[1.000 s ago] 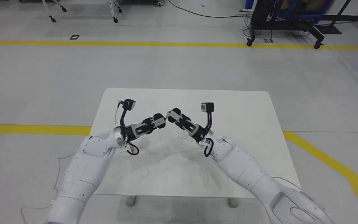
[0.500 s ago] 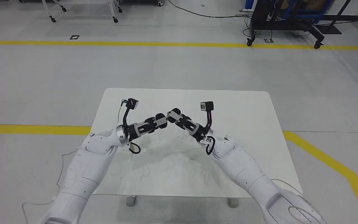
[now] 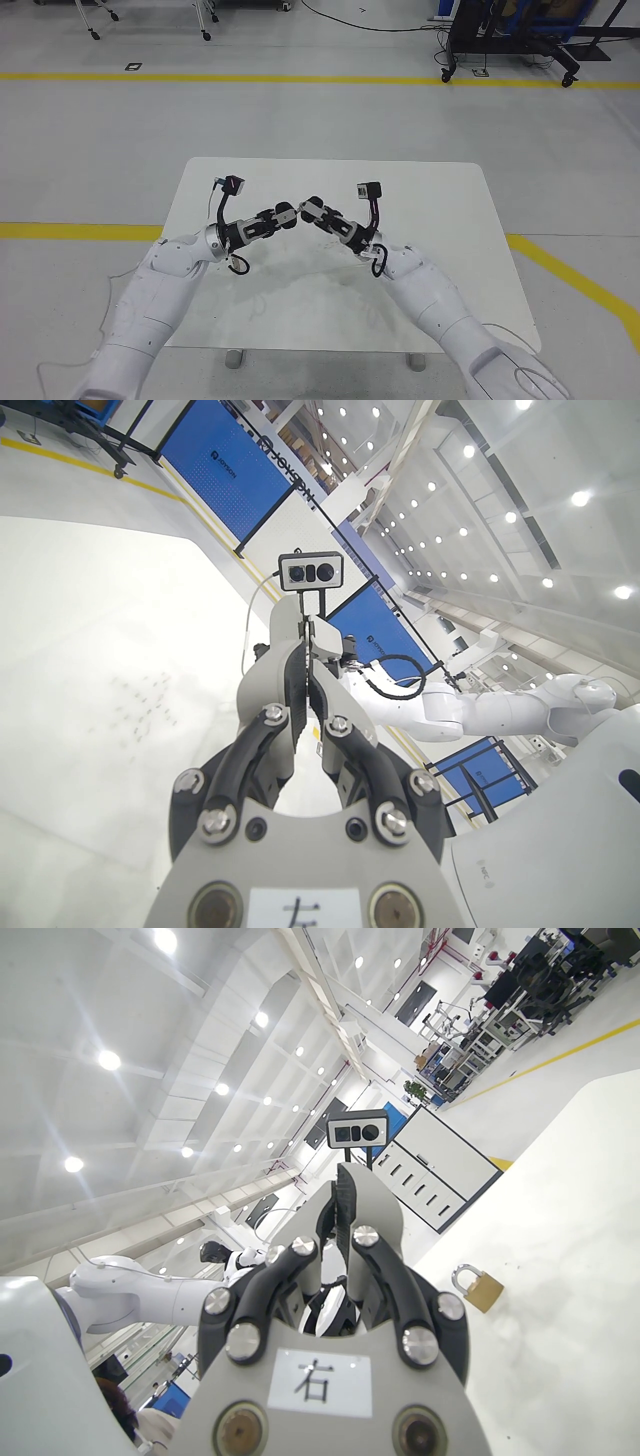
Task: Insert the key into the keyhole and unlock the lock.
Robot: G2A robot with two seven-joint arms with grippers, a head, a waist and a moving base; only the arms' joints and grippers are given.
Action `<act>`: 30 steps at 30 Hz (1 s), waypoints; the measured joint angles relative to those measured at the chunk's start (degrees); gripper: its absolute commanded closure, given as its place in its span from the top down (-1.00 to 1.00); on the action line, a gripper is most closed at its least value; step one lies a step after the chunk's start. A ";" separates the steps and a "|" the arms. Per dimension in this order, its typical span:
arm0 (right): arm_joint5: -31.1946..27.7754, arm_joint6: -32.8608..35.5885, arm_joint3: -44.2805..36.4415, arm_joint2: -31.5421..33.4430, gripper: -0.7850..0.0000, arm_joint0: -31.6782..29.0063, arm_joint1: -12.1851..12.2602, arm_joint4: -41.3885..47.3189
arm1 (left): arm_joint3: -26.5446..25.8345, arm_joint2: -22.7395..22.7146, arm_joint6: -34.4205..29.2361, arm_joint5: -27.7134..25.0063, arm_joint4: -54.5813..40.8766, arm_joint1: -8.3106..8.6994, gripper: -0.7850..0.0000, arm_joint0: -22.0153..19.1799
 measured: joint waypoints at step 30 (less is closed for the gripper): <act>0.00 12.71 0.68 3.92 1.00 -1.39 -2.44 5.32 | -0.80 -2.31 1.00 -1.62 -2.56 1.27 -1.00 1.44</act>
